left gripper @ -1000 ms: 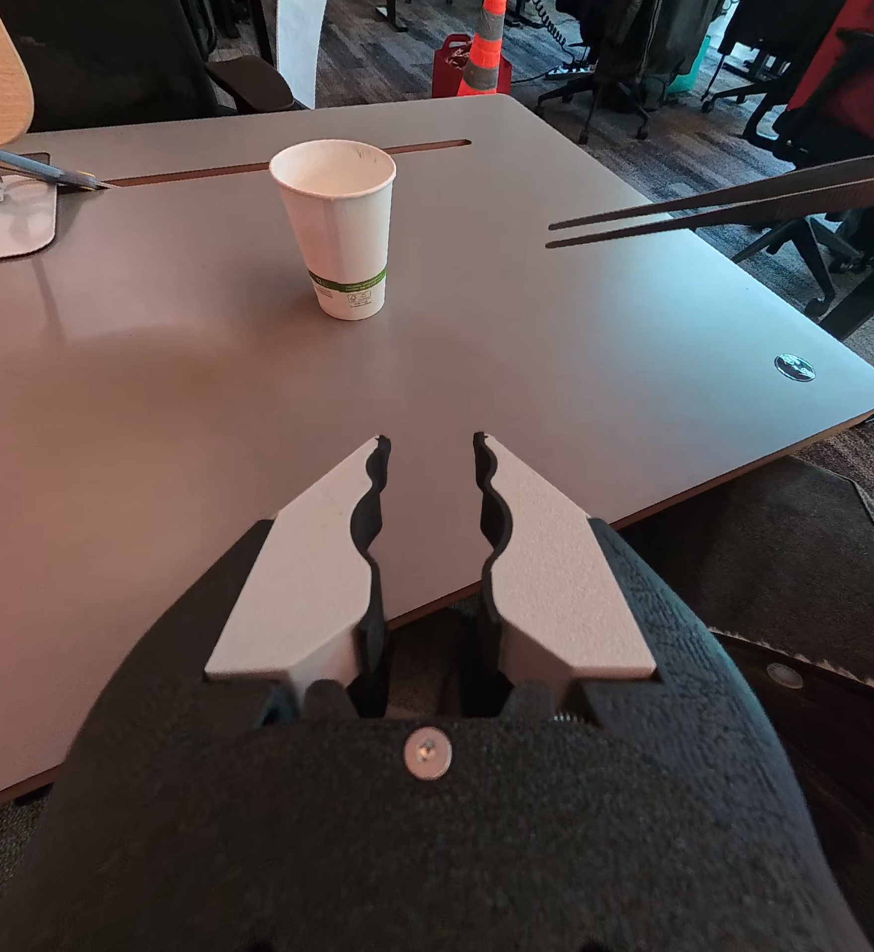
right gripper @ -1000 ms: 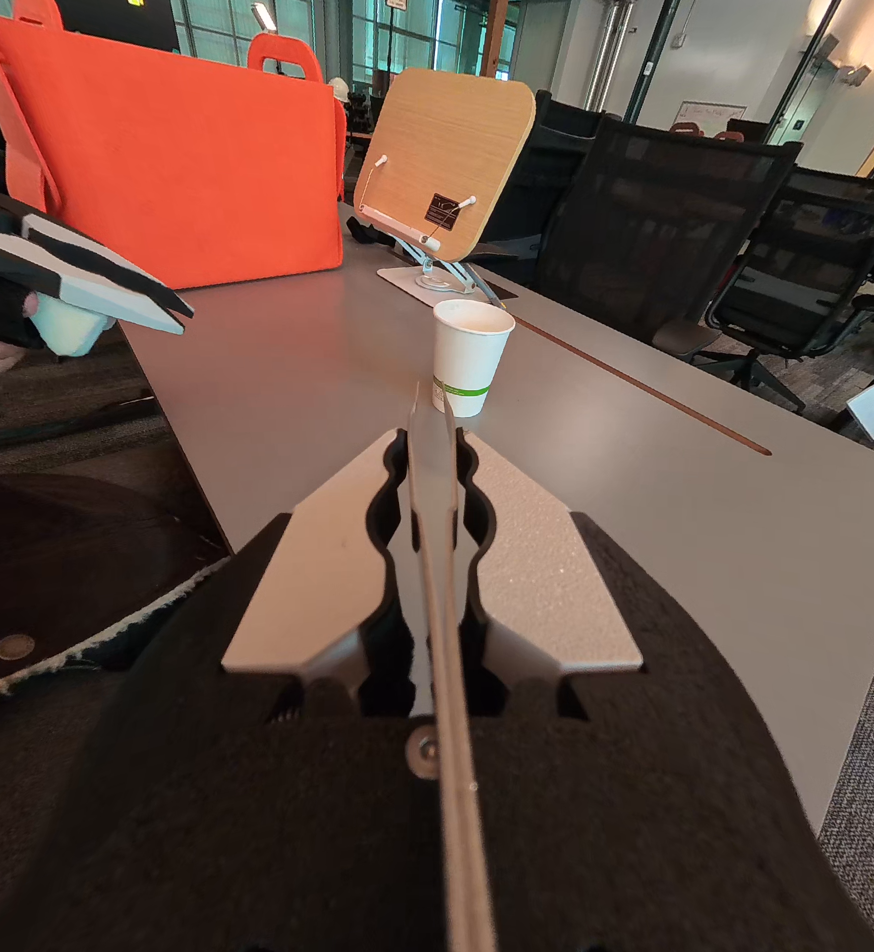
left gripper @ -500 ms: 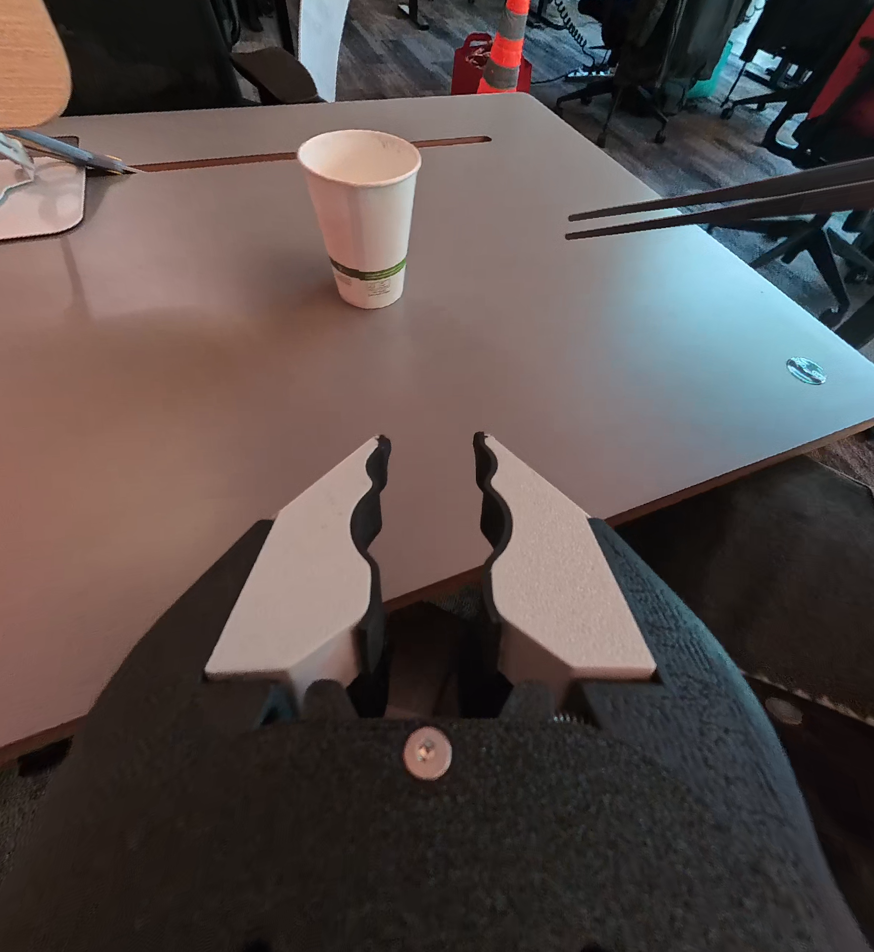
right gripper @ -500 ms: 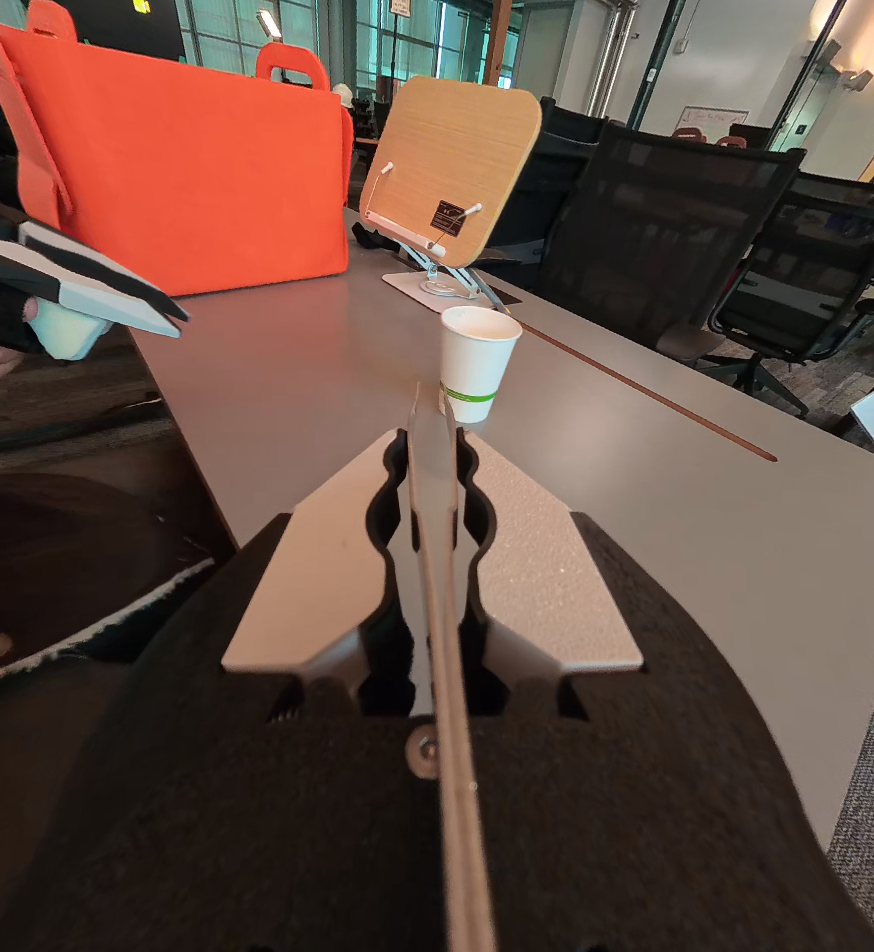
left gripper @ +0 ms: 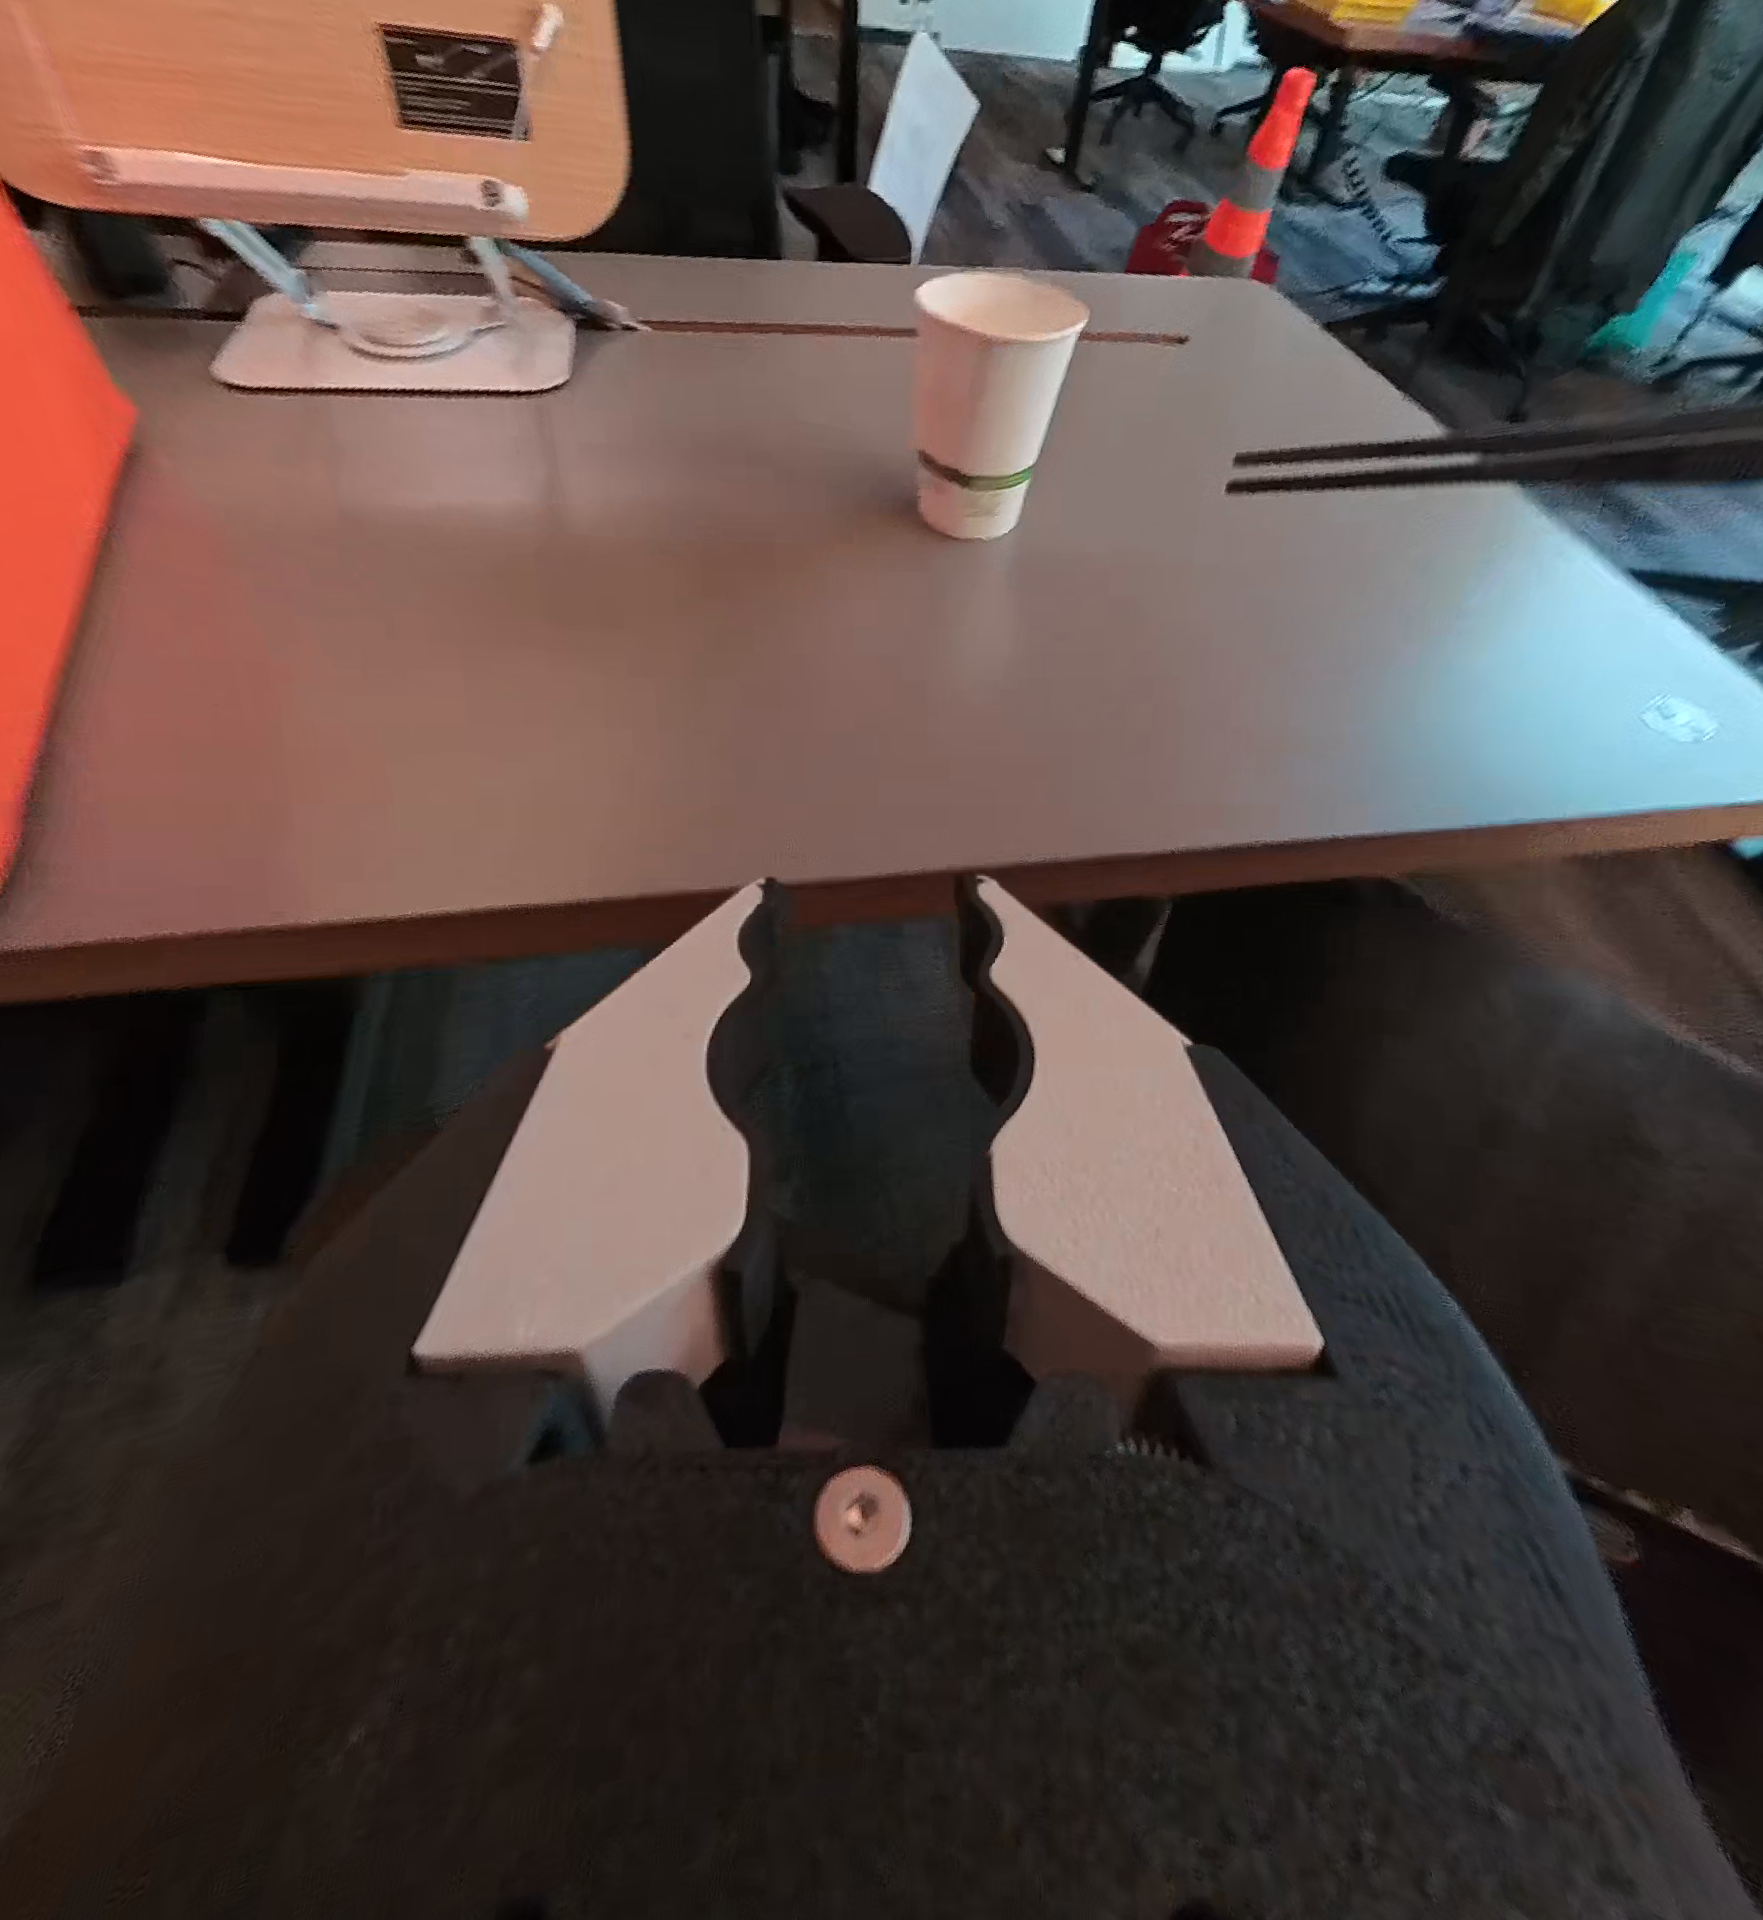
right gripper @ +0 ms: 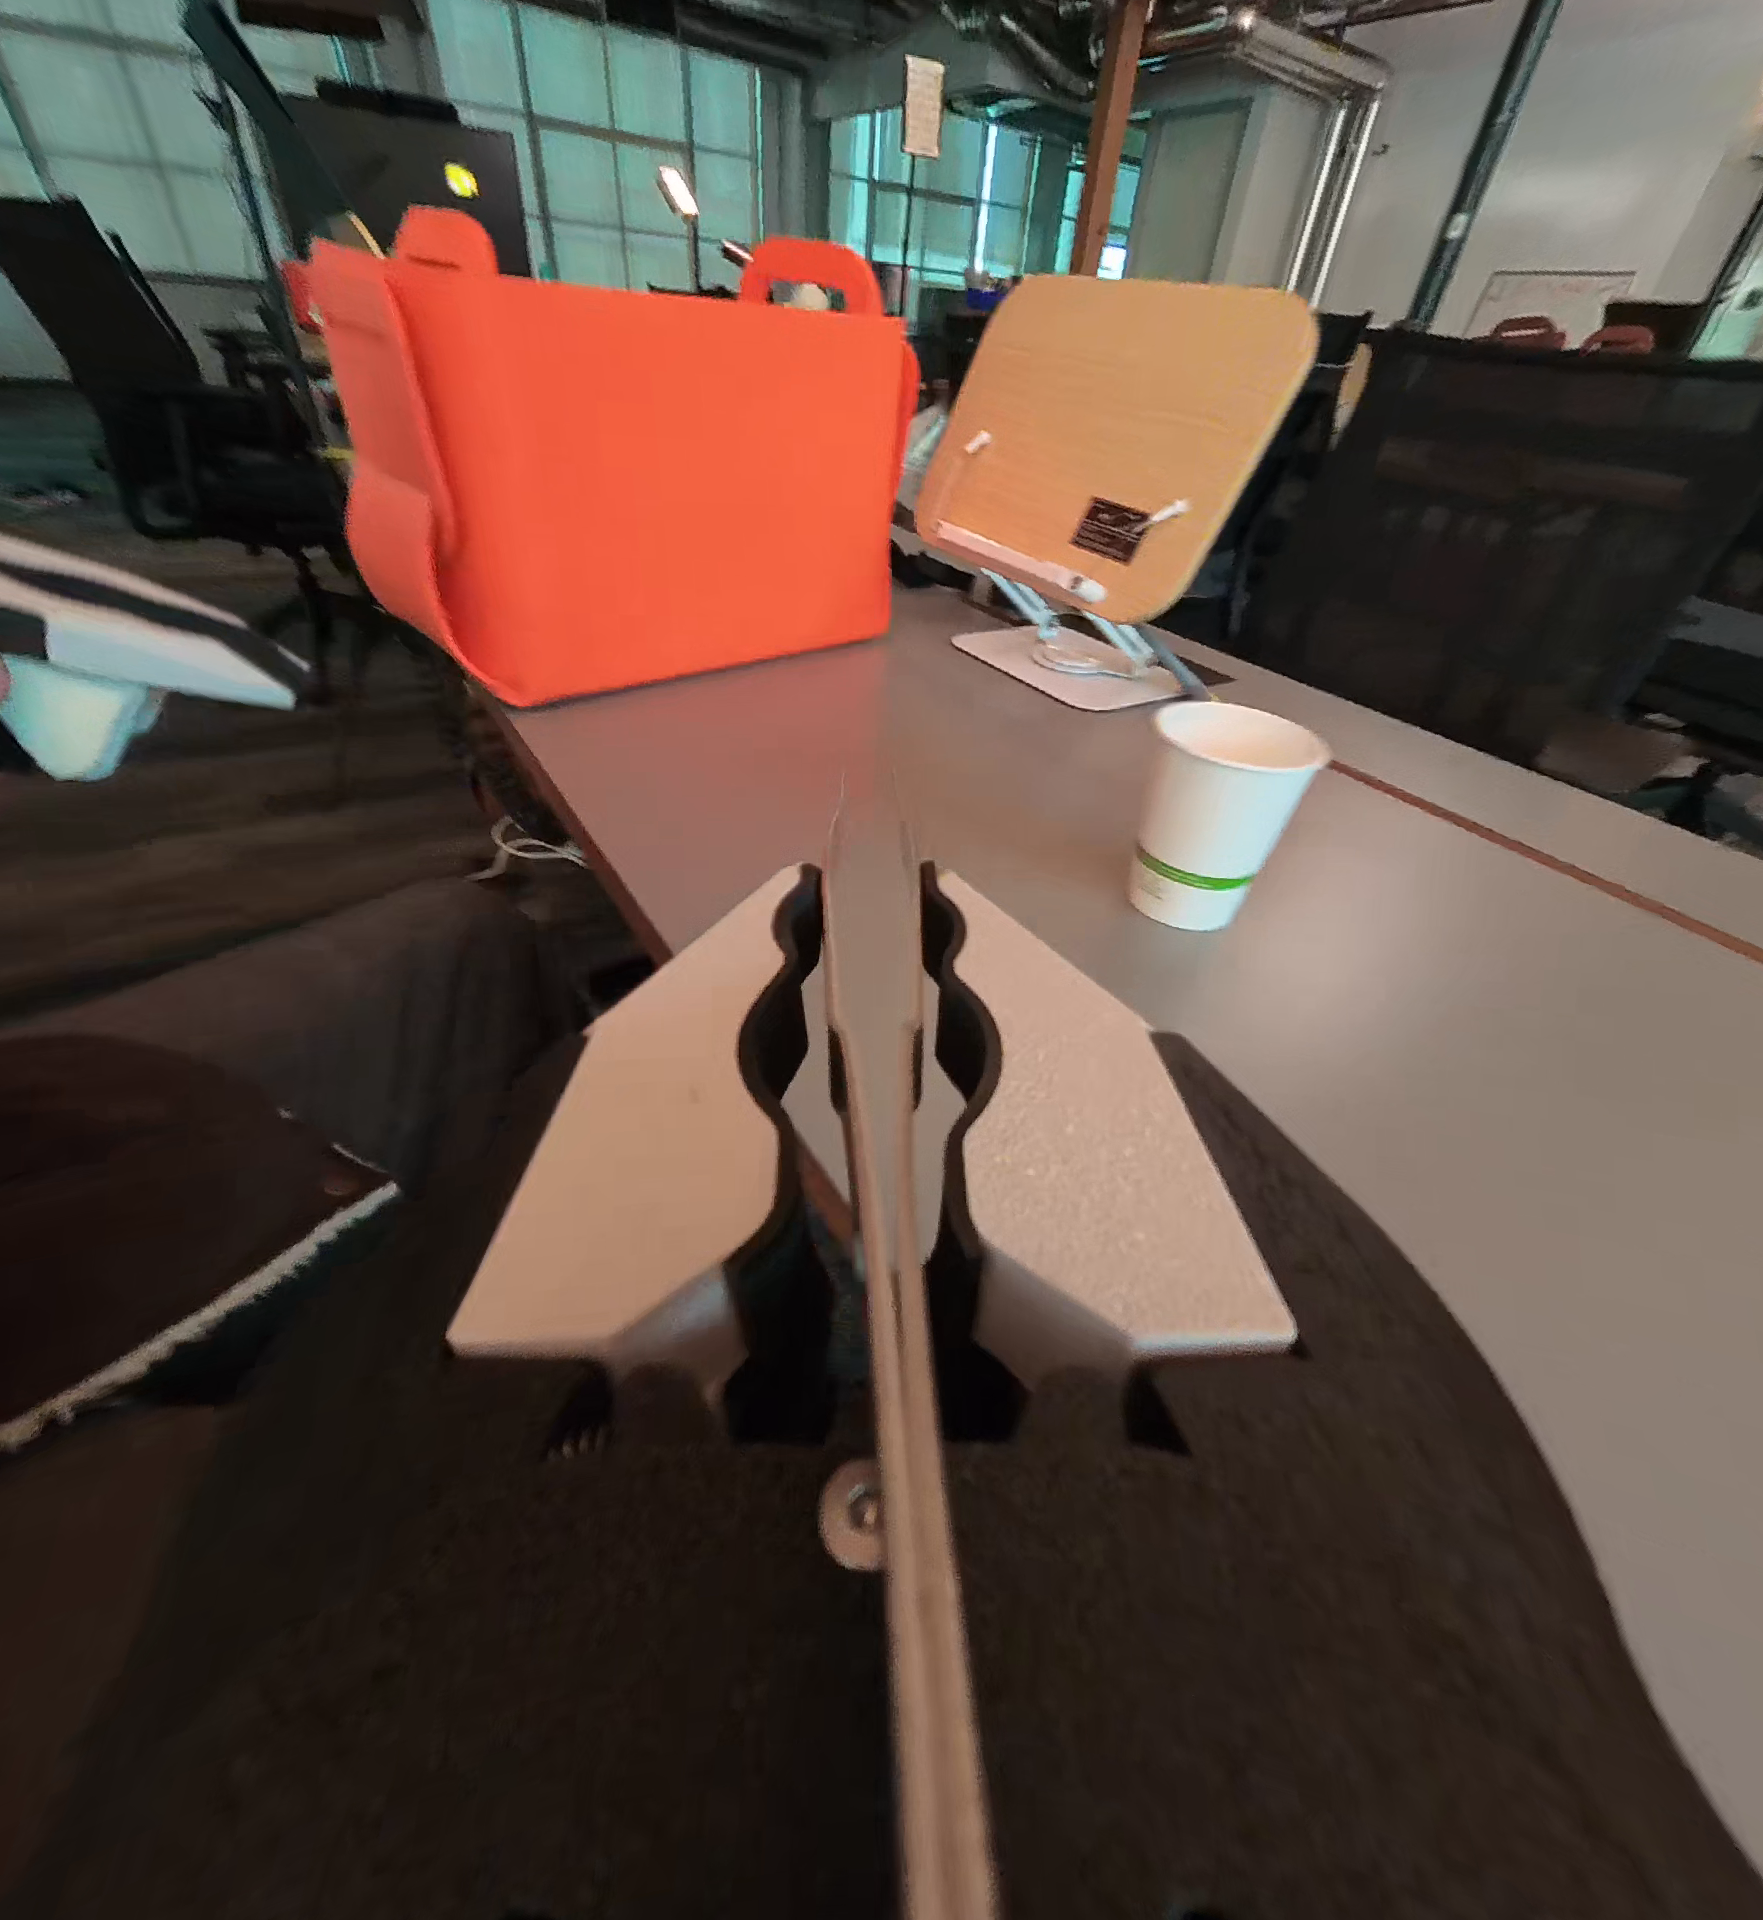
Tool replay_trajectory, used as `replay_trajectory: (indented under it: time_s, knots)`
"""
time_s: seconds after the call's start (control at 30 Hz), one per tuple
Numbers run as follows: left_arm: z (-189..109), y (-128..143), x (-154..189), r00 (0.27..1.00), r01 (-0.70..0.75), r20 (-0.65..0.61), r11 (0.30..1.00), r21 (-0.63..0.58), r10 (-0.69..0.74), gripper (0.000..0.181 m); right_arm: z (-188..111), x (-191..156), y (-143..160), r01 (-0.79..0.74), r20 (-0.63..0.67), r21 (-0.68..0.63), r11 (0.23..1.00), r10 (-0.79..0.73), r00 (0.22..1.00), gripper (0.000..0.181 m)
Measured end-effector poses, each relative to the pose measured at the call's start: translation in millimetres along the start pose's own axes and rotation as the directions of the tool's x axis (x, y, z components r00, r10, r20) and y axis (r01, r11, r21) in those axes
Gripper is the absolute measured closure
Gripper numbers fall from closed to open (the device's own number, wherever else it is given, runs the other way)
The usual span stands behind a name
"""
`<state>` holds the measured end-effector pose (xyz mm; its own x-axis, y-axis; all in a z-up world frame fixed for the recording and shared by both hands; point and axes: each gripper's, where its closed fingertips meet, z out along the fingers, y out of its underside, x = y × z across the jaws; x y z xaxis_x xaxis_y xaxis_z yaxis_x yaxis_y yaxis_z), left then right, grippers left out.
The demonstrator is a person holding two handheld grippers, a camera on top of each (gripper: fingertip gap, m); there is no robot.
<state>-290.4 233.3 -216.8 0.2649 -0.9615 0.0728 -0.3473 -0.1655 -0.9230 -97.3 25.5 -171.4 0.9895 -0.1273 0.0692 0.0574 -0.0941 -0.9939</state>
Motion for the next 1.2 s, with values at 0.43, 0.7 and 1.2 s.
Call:
replay_trajectory:
  time_s: [0.43,0.7,1.2]
  knots:
    - [-166,38,-100,0.962,0.252,0.074,0.961,0.115,-0.262,0.147,9,-187,-7,-0.018,0.137,-0.021,1.0,0.021,0.99,0.165]
    - [-216,48,-112,0.956,0.274,0.072,0.953,0.13,-0.285,0.147,6,-247,-12,-0.003,0.157,-0.02,1.0,0.006,0.988,0.164]
    - [-353,137,-227,0.818,0.416,0.371,0.898,0.145,-0.439,0.146,184,-350,-37,0.06,0.452,-0.014,0.998,-0.048,0.891,0.164]
